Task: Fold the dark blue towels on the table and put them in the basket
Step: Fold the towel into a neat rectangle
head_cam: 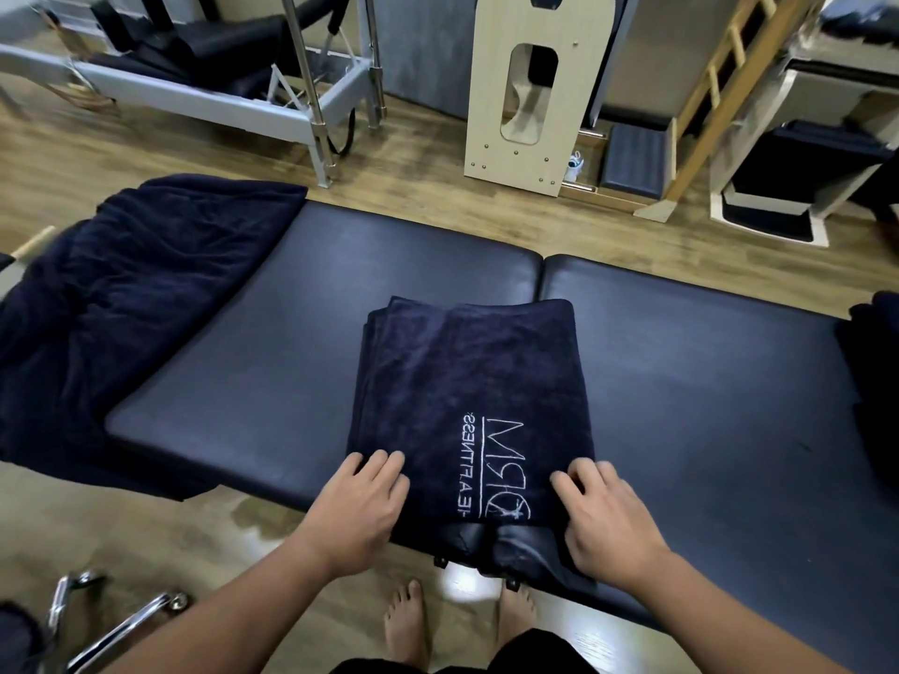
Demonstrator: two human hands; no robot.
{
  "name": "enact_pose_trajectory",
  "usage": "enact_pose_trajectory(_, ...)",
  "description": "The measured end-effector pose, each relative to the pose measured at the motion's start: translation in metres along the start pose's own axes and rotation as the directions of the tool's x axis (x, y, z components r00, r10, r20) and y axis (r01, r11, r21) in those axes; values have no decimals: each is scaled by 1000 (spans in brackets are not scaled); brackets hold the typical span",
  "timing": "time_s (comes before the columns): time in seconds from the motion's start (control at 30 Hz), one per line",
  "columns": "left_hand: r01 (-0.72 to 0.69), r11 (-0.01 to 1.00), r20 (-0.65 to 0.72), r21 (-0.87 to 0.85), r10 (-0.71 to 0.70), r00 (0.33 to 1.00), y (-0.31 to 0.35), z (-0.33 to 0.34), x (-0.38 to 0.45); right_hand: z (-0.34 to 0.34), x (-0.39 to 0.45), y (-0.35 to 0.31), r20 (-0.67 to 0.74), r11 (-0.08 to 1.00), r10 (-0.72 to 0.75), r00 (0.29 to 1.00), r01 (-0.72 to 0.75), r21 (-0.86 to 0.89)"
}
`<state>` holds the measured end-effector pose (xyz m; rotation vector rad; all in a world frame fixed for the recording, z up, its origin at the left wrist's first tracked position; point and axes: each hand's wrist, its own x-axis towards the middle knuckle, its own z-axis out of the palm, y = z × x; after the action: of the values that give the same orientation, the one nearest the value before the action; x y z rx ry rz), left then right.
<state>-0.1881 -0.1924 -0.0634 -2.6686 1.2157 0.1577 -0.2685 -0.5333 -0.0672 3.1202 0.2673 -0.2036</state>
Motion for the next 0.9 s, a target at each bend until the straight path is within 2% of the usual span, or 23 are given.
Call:
enact_pose_trajectory(0.2,19,998,88,55,-24,996,5,0,7,-2,-2,1,77,997,-45,996,50,-54)
enact_pose_trajectory(0.3,16,996,39,91,-19,999,0,-5,18,-4,8,0,50,995,-61,997,65,-79)
enact_pose_trajectory(0.37,4,998,69,55,-8,998,-9,-12,30,-12,17,4,48,990,-107,993,111,-87)
enact_pose_trajectory(0.47,178,979,184,-101,-157,970,-27,-40,51,-33,35,15,24,993,-116,993,117,-26)
enact_pose_trajectory(0.53,354,889,293,-292,-269,917,-48,-58,68,-51,52,24,-8,998,-51,999,51,27)
enact_pose_trajectory(0.6,462,728,363,-507,-306,880,-74,-74,84,-66,74,38,-40,997,-6,999,9,75)
enact_pose_trajectory(0.67,526,546,373,-652,-373,850,-100,-85,95,-79,97,49,-68,984,36,997,-24,177)
enact_pose_trajectory(0.73,521,402,321,-753,-466,824,-121,-89,110,-88,124,59,-103,955,104,989,-70,287)
enact_pose_trajectory(0.8,484,349,223,-803,-577,786,-137,-89,130,-91,153,67,-125,923,175,977,-119,367)
enact_pose_trajectory(0.9,495,405,82,-769,-706,704,-150,-81,164,-87,200,83,-166,902,226,960,-142,408)
